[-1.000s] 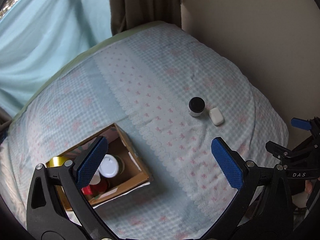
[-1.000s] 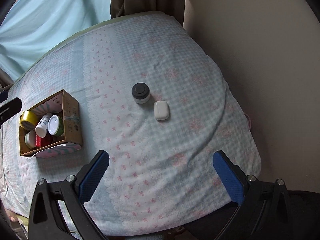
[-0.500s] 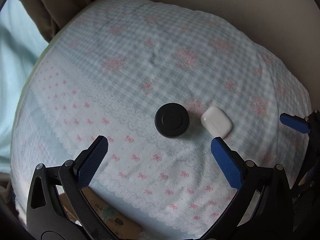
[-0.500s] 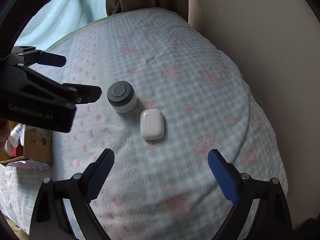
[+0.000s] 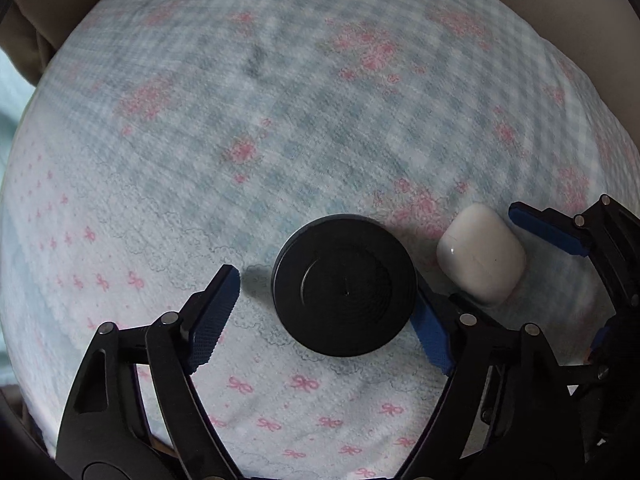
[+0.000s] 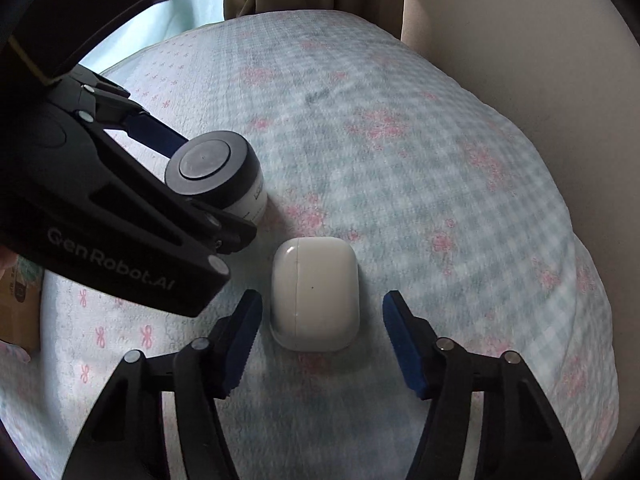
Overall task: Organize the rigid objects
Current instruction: 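Grasp the black-lidded jar with the left tool while the right tool grasps the white earbud case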
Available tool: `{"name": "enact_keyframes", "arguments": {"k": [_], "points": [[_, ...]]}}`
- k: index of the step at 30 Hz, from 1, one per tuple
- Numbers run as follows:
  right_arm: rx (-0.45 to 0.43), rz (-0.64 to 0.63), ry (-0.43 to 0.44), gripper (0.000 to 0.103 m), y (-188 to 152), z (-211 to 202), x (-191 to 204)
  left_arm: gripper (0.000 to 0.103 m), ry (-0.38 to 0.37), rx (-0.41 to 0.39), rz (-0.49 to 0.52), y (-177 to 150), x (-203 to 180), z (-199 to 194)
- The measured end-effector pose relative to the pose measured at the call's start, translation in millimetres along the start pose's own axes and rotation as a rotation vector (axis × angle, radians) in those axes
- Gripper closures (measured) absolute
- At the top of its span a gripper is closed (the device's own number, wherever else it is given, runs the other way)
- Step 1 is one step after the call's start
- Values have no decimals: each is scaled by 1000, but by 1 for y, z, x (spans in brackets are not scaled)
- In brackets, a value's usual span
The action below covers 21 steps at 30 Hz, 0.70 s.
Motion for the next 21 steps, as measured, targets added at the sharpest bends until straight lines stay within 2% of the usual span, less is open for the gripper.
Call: {"name": "enact_keyframes", "arguments": {"k": [4, 6, 7, 14, 21], "points": [[0, -16, 13, 62, 1, 1, 1, 33, -9, -4, -11, 1, -1, 6], [7, -22, 17, 62, 1, 1, 1, 47, -17, -15, 2, 3, -5, 6], [10, -17, 22, 62, 1, 1, 0, 49, -17, -19, 14, 5, -8, 5], [24, 8, 42, 62, 6, 3, -5, 49, -17, -8, 6, 16, -13, 10], [22, 37, 28, 62, 13, -4, -14, 49, -10, -12, -42, 25, -6, -11]]}}
Point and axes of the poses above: each gripper's, at about its wrist camera, not at the fingertips, and z roughly the way its jaws point, x to its left, y to its top, the point moved 2 cm from there along z, roughly the way its jaws point, and after that the axes turned 14 degrees about -x, right-handed, at the moved point
